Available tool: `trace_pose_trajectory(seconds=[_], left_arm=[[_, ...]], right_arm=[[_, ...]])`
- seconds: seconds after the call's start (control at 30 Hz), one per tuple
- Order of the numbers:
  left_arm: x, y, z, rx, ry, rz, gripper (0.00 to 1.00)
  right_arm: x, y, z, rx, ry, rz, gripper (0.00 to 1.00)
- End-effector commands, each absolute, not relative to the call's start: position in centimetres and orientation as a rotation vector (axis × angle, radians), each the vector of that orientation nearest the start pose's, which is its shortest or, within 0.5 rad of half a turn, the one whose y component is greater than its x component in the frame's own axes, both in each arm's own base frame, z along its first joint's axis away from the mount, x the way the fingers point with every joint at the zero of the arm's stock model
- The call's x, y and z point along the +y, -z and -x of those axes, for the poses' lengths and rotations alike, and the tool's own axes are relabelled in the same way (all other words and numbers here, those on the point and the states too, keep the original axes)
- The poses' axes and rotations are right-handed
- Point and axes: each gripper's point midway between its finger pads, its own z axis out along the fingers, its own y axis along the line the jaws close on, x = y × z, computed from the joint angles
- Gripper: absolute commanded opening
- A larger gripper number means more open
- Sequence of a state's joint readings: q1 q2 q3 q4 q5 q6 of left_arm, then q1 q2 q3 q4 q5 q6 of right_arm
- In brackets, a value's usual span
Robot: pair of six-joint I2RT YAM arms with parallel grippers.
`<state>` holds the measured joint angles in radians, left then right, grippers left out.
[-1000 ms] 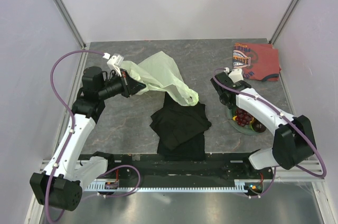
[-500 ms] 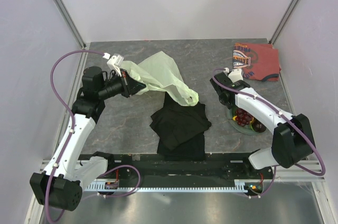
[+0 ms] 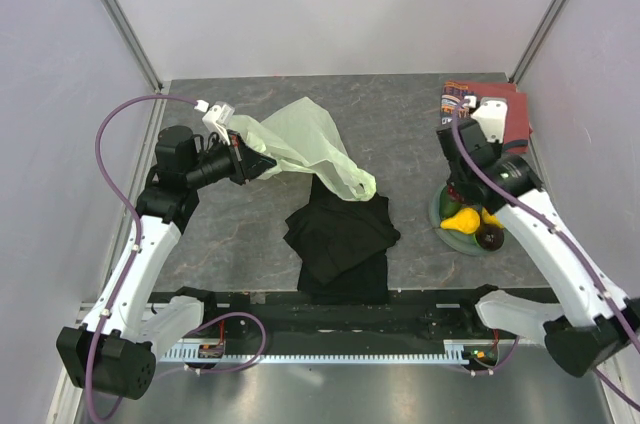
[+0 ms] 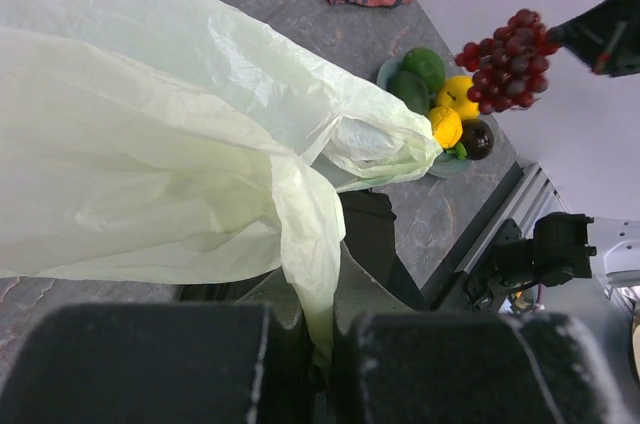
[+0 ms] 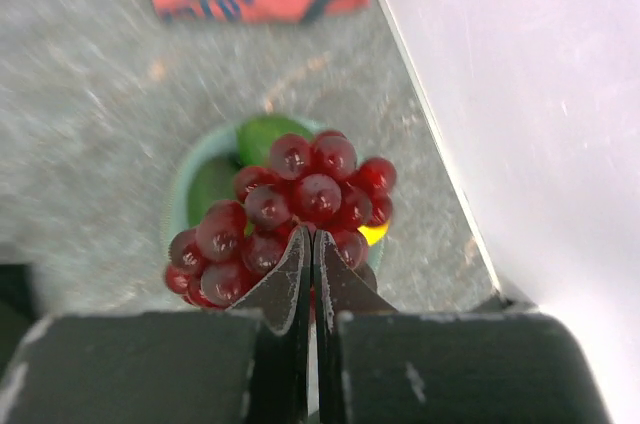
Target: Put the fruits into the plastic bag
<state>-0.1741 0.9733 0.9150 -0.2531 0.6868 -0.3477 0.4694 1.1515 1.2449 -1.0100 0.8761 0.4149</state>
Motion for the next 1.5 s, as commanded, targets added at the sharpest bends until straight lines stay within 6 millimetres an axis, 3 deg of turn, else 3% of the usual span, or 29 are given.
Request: trace_pose_trajectory(seconds=[0.0, 0.07, 0.1, 0.17, 0.2, 0.37, 0.53, 0.73, 0.77, 0.9, 1.03, 1.3, 1.4, 1.47], left_arm=[[-17.1, -28.3, -27.3, 1.873, 0.979, -0.364, 0.01], [-17.3, -28.3, -27.2, 1.866, 0.991, -0.378, 0.01], [-17.3, -28.4, -27.1, 1.863, 0.997, -0.382, 0.01], [-17.5, -28.6, -26.9, 1.855, 1.007, -0.393, 0.01], [-17.5, -28.6, -26.9, 1.853, 1.01, -0.396, 0.02], [-17.6, -29.1, -26.5, 1.829, 1.019, -0.417, 0.02], [-17.7, -29.4, -26.4, 1.813, 1.021, -0.43, 0.02], [-17.9, -29.6, -26.1, 1.797, 1.037, -0.451, 0.02], [-18.0, -29.6, -26.0, 1.794, 1.042, -0.456, 0.01], [-18.2, -29.7, -25.8, 1.788, 1.06, -0.47, 0.02], [-18.4, -30.0, -25.6, 1.773, 1.075, -0.492, 0.02], [-18.7, -31.3, -24.4, 1.71, 1.092, -0.57, 0.02], [-18.9, -31.7, -23.7, 1.676, 1.109, -0.619, 0.02], [-19.2, -32.0, -23.0, 1.654, 1.128, -0.66, 0.02]], right_arm=[[1.7, -30.9, -27.8, 2.01, 0.344, -0.237, 0.0], [3.7, -33.1, -27.7, 1.937, 0.145, -0.183, 0.0], [6.4, -34.5, -28.3, 1.886, -0.023, -0.096, 0.0], [8.7, -36.8, -27.8, 1.807, -0.194, -0.017, 0.0], [11.1, -38.4, -27.6, 1.754, -0.328, 0.07, 0.0], [17.9, -41.8, -26.0, 1.619, -0.687, 0.332, 0.0], [24.0, -41.6, -22.7, 1.556, -1.074, 0.585, 0.0], [28.2, -38.7, -20.1, 1.612, -1.266, 0.735, 0.0], [29.1, -38.2, -18.9, 1.614, -1.315, 0.777, 0.0], [31.4, -37.5, -16.3, 1.596, -1.453, 0.858, 0.0], [32.8, -36.4, -15.9, 1.617, -1.489, 0.871, 0.0], [34.1, -32.1, -20.7, 1.83, -1.313, 0.746, 0.0], [33.6, -31.9, -22.5, 1.874, -1.251, 0.693, 0.0], [32.6, -32.9, -24.0, 1.871, -1.228, 0.643, 0.0]])
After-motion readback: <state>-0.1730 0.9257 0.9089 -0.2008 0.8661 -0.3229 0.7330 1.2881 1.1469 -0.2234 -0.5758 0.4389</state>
